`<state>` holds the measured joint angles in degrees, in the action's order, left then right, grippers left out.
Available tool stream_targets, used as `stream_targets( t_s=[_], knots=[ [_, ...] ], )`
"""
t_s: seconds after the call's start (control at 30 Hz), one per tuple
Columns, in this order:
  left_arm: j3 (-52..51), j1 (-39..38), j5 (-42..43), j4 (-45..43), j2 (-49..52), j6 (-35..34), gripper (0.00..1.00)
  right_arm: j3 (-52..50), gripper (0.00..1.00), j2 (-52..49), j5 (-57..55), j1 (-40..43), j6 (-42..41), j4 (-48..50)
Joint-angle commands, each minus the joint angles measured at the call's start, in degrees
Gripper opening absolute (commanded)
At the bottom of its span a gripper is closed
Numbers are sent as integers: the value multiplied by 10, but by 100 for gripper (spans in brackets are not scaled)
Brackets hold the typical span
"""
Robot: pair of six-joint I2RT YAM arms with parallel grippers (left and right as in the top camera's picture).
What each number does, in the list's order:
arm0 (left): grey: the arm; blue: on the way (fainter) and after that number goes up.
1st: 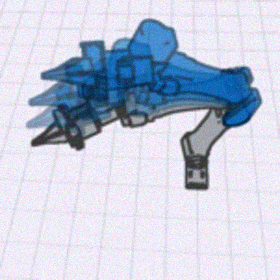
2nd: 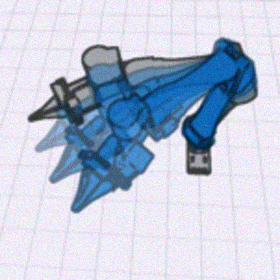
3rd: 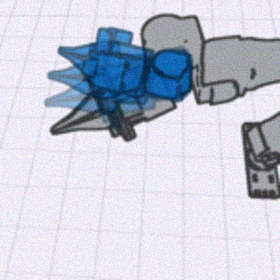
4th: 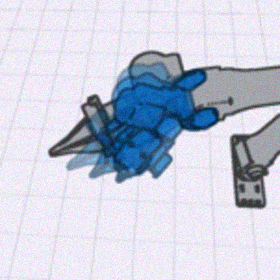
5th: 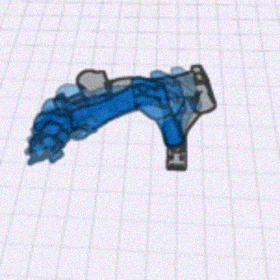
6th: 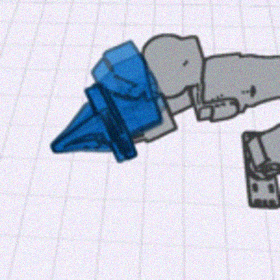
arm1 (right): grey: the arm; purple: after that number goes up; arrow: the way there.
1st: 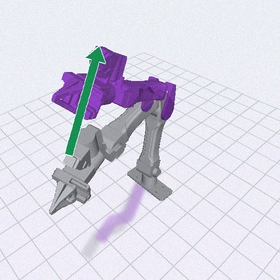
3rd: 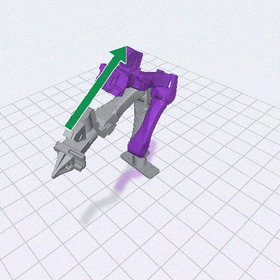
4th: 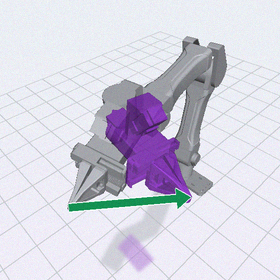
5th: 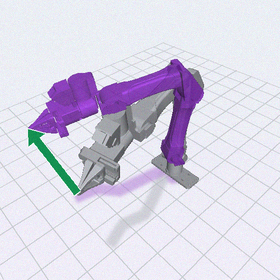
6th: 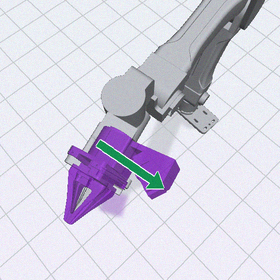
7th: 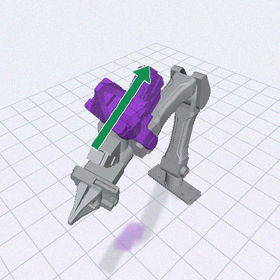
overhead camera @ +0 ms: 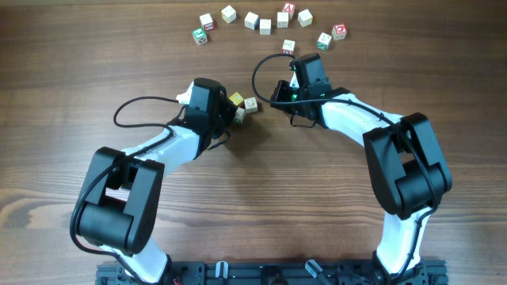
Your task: Form a circle
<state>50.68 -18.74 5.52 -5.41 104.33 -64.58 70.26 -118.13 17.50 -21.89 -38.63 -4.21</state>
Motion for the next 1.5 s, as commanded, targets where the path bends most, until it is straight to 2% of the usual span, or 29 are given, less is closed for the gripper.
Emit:
stream_targets(
  t_s=[0.0, 1.47],
  knots=[
    [2, 2, 5, 0, 5, 12, 4, -2, 5, 13, -4, -3, 26, 3],
    [2, 2, 4, 1, 5, 14, 4, -2, 5, 9, 83, -28, 40, -2]
  ],
)
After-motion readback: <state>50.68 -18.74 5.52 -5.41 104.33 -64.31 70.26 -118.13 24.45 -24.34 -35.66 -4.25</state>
